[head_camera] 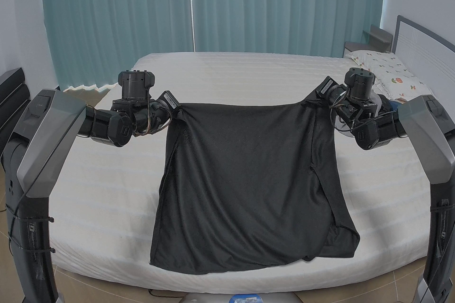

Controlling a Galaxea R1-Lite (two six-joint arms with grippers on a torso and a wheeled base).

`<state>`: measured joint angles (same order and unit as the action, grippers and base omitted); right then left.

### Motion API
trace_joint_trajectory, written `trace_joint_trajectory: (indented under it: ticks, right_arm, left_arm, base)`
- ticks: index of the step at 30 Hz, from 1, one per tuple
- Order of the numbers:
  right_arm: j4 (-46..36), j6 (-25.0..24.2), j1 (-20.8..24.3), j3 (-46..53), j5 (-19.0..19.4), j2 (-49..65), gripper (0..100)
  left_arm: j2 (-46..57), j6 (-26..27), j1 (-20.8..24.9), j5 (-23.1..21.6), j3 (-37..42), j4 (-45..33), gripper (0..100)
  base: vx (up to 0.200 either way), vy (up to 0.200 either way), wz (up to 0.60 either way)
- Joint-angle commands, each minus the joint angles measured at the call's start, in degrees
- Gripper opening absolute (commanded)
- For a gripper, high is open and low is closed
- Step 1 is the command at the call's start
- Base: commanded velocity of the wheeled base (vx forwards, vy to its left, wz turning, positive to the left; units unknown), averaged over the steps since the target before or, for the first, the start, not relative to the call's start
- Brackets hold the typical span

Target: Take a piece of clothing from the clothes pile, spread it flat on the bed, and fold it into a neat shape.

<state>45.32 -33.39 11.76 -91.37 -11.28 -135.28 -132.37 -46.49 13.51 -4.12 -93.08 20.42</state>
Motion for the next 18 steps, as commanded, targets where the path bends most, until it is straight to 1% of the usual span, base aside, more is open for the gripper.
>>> trace_joint_trajectory:
  ticks: [1,6,10,14,15,18]
  right_arm:
    - [0.0,0.1,0.2,0.2,0.0,-2.1,0]
    - [0.1,0.2,-0.1,-0.4,0.0,-5.8,0]
    - [0.0,0.0,-0.2,-3.6,-0.1,-8.8,0]
    - [0.0,0.2,-0.2,-4.1,0.1,-10.5,0]
    - [0.0,0.2,-0.1,-4.0,0.4,-11.1,100]
    - [-0.1,0.3,0.0,-3.8,0.6,-12.7,100]
  left_arm:
    - [-0.9,0.1,0.2,0.0,0.2,0.2,0]
    - [-3.9,0.0,0.2,0.0,-0.8,0.9,0]
    - [-6.0,0.0,0.1,0.1,-1.7,2.7,0]
    - [-7.3,-0.4,0.3,0.0,-1.9,2.4,0]
    - [-7.9,-0.4,0.3,0.0,-2.1,2.3,100]
    - [-9.5,-0.4,0.3,0.1,-2.4,2.3,100]
  base:
    - [0.000,0.000,0.00]
    - [0.000,0.000,0.00]
    - [0.000,0.000,0.00]
    - [0.000,0.000,0.00]
    - [0.000,0.000,0.00]
    - [0.000,0.000,0.00]
